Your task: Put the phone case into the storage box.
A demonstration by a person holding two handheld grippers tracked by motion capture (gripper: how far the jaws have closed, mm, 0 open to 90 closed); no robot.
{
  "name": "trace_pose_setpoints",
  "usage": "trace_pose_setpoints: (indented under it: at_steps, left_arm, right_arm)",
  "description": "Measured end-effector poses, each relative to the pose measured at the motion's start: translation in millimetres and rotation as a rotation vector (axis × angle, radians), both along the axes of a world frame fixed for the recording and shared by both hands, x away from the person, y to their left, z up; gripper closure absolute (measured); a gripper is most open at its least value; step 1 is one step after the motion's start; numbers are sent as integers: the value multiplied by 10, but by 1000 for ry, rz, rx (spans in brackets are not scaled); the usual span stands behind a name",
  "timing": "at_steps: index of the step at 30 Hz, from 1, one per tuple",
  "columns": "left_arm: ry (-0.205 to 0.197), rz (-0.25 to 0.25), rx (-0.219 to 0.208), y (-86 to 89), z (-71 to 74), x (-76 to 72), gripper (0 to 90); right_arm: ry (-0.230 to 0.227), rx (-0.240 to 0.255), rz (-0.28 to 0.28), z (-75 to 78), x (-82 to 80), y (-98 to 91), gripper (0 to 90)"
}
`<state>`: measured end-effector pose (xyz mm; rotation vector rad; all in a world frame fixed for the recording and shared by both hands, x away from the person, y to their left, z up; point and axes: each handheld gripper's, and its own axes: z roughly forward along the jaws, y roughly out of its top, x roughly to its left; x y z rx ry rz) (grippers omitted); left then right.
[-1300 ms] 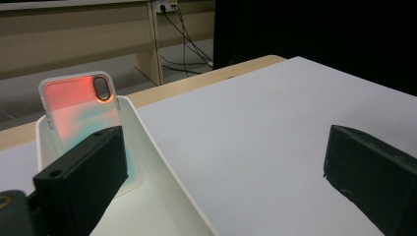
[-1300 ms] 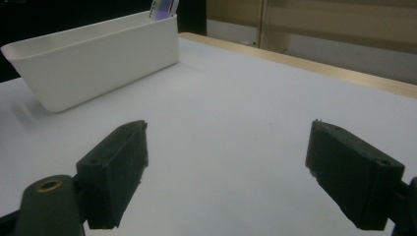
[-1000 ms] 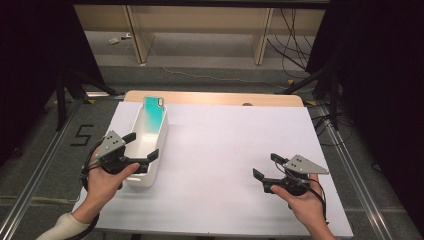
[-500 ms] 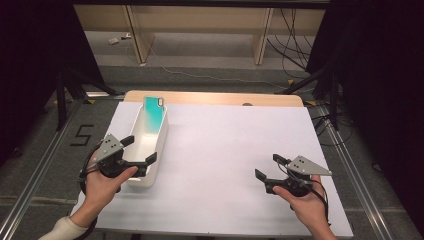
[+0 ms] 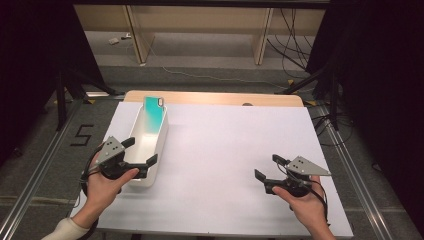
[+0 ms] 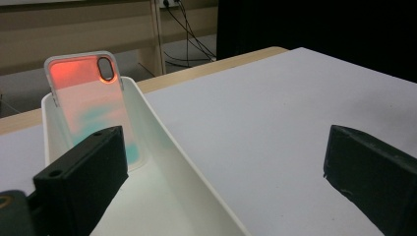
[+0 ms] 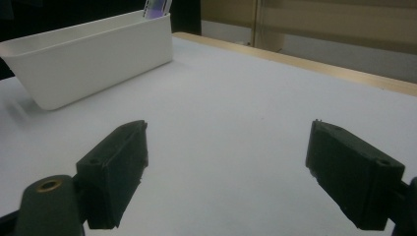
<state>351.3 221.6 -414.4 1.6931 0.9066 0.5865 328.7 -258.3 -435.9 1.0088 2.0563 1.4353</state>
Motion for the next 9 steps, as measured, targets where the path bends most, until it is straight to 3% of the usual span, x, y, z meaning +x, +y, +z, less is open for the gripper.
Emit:
trace_pose_setpoints:
  at_steps: [4, 5, 9]
  left_arm:
    - [2, -7, 6, -30, -35, -7, 28]
    - [4, -8, 8, -37, -38, -8, 28]
    - [1, -14, 5, -53, -49, -10, 28]
  right_arm:
    - [8, -19, 8, -4, -2, -2, 170]
    - [-13, 4, 6, -22, 9, 18, 170]
    - [-6, 3, 4, -22, 4, 22, 170]
